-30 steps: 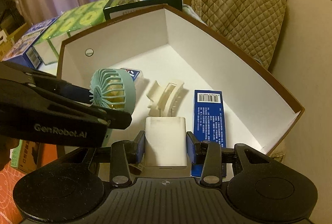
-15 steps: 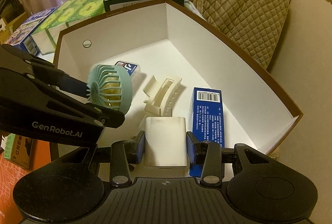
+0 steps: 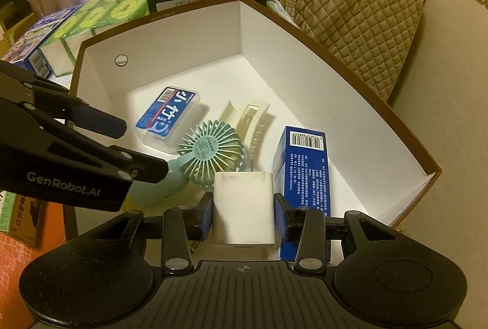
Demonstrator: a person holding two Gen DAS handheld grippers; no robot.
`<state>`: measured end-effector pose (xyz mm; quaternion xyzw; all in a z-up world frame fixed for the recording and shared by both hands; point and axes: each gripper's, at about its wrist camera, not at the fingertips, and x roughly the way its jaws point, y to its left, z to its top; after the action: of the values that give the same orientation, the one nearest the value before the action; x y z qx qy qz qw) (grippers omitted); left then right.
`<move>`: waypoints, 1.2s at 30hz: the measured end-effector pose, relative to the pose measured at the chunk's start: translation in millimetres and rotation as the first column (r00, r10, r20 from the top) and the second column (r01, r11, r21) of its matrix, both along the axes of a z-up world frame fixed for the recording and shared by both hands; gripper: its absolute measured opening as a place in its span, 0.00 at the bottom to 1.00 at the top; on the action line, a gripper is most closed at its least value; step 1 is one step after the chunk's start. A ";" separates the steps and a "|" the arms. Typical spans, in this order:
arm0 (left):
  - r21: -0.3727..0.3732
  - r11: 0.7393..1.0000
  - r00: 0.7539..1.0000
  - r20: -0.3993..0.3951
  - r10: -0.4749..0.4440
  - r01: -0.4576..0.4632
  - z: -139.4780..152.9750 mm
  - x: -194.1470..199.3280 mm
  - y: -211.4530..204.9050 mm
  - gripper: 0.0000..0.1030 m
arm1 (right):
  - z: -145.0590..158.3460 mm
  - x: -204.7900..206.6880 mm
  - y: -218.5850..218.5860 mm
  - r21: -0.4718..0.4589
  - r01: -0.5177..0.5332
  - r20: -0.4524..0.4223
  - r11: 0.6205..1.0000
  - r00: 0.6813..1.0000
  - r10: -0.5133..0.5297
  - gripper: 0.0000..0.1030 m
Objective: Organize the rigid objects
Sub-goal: 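Open both tools to release the fan and charger into the box, then withdraw both tools from the brown box back over the mat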
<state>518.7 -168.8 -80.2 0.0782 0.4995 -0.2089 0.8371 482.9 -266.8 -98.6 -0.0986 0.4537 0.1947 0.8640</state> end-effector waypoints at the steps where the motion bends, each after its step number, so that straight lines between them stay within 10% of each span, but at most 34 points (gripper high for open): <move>1: 0.000 1.000 1.000 0.000 0.000 0.000 -0.2 -0.1 0.0 0.56 | -0.1 0.2 -0.1 -0.001 0.001 0.000 1.000 1.000 -0.001 0.37; 36: -0.041 0.999 0.999 0.032 0.019 -0.018 11.4 -12.9 2.9 0.57 | 13.6 -8.4 -10.1 0.045 0.040 0.030 0.998 0.999 -0.041 0.37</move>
<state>505.8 -165.9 -68.8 0.0599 0.4821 -0.2100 0.8485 474.6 -276.9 -85.0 -0.0730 0.4379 0.1857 0.8766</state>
